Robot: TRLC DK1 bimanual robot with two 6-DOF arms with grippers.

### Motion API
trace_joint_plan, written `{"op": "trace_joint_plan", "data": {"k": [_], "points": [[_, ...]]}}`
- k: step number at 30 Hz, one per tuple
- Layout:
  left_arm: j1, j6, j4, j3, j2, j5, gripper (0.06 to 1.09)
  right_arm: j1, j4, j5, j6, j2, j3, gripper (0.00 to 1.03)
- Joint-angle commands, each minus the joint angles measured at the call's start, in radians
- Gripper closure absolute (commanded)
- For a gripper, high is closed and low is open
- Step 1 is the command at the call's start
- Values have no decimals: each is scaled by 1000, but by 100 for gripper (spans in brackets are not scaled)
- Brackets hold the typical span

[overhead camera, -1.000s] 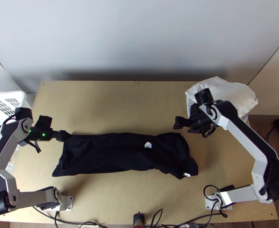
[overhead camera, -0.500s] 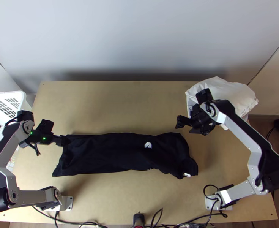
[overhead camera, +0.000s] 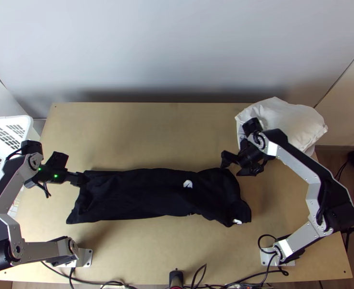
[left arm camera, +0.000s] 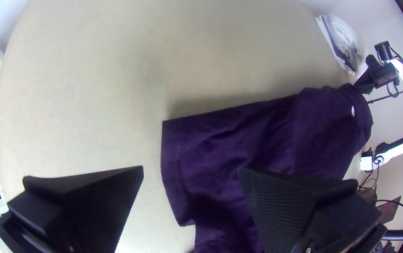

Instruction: Fold the t-shirt

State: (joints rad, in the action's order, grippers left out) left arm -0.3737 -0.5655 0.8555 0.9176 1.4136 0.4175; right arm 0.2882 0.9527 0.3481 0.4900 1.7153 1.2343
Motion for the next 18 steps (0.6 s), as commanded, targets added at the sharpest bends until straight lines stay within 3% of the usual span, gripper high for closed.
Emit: {"op": "trace_joint_plan", "data": {"k": [1,2,3,4,5,6,8,18], "points": [[-4,-2,-3,-6,-2,1,10,34,43,12,7,-2,-32,10],[-4,-2,-3,-6,-2,1,10,45,44,12,7,-13,-35,11],[-4,-2,-3,-8,-4,1,10,55,44,12,7,-26,-35,21],[-4,-4,-3,-8,-5,1,10,62,38,11,10,-46,-38,46],[-4,-4,-3,-8,-5,0,10,62,-6,-8,24,-72,-44,87],[-4,-5,-3,-8,-7,0,11,62,-66,-35,62,-98,-62,99],[-5,-10,-3,-10,-7,0,11,55,-137,-34,96,-132,-98,100],[-30,-7,-3,-10,-7,1,11,86,-160,-118,64,-298,-91,100]]}}
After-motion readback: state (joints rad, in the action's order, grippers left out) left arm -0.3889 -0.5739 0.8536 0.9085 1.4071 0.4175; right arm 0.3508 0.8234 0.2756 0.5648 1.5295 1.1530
